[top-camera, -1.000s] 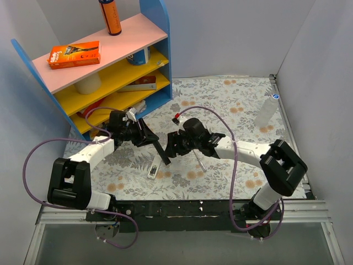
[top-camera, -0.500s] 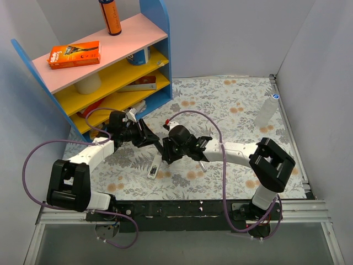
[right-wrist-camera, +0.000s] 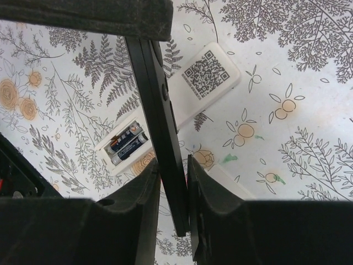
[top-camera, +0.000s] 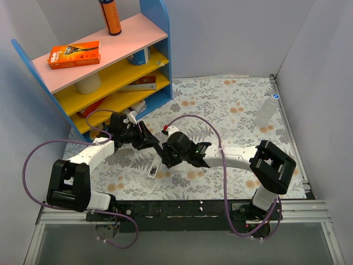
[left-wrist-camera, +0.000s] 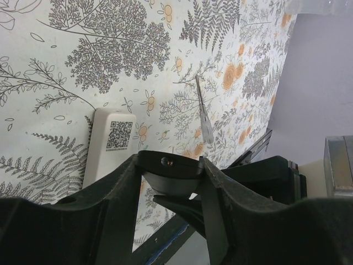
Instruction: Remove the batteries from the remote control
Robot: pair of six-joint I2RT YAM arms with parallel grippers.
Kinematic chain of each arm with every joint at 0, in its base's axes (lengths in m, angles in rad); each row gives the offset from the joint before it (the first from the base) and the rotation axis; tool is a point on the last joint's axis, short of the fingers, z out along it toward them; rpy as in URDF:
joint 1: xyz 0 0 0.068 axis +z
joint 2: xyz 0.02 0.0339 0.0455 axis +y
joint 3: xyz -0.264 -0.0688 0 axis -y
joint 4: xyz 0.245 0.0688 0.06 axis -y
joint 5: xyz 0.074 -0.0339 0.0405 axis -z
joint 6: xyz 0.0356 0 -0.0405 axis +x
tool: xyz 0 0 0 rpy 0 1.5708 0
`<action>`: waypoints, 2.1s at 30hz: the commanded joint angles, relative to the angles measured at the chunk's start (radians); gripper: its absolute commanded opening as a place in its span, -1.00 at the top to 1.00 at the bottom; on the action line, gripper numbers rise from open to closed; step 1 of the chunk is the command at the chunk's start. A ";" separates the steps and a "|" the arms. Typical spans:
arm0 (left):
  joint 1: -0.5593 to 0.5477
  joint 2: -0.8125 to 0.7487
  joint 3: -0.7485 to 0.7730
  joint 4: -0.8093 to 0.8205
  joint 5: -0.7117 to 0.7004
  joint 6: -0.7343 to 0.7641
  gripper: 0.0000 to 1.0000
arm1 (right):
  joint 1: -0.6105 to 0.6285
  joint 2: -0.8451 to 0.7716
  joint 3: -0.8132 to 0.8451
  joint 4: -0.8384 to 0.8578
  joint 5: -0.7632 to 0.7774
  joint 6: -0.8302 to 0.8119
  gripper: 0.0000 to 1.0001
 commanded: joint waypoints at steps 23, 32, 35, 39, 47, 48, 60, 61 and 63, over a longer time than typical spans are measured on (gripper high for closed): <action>0.017 -0.035 0.008 0.026 -0.033 0.011 1.00 | -0.006 -0.057 -0.064 -0.057 0.024 -0.031 0.65; 0.017 -0.049 0.010 0.018 -0.057 0.019 1.00 | -0.006 -0.082 -0.077 -0.047 -0.013 -0.035 0.57; 0.017 -0.061 0.011 0.018 -0.077 0.022 1.00 | -0.006 -0.106 -0.096 -0.016 -0.038 -0.034 0.50; 0.017 -0.072 0.011 0.017 -0.086 0.027 1.00 | -0.006 -0.135 -0.102 -0.019 -0.012 -0.003 0.00; 0.017 -0.070 0.010 0.017 -0.079 0.025 1.00 | -0.011 -0.122 -0.016 -0.051 0.114 0.025 -0.52; 0.016 -0.070 0.011 0.015 -0.077 0.025 1.00 | -0.011 -0.111 0.005 -0.060 0.122 0.025 -0.53; 0.016 -0.073 0.008 0.017 -0.071 0.024 1.00 | -0.037 0.024 0.159 -0.077 0.151 0.017 -0.36; 0.016 -0.075 0.007 0.018 -0.074 0.025 1.00 | -0.037 0.032 0.160 -0.089 0.165 0.015 -0.33; 0.016 -0.076 0.007 0.018 -0.079 0.025 1.00 | -0.037 0.035 0.153 -0.122 0.174 0.015 -0.27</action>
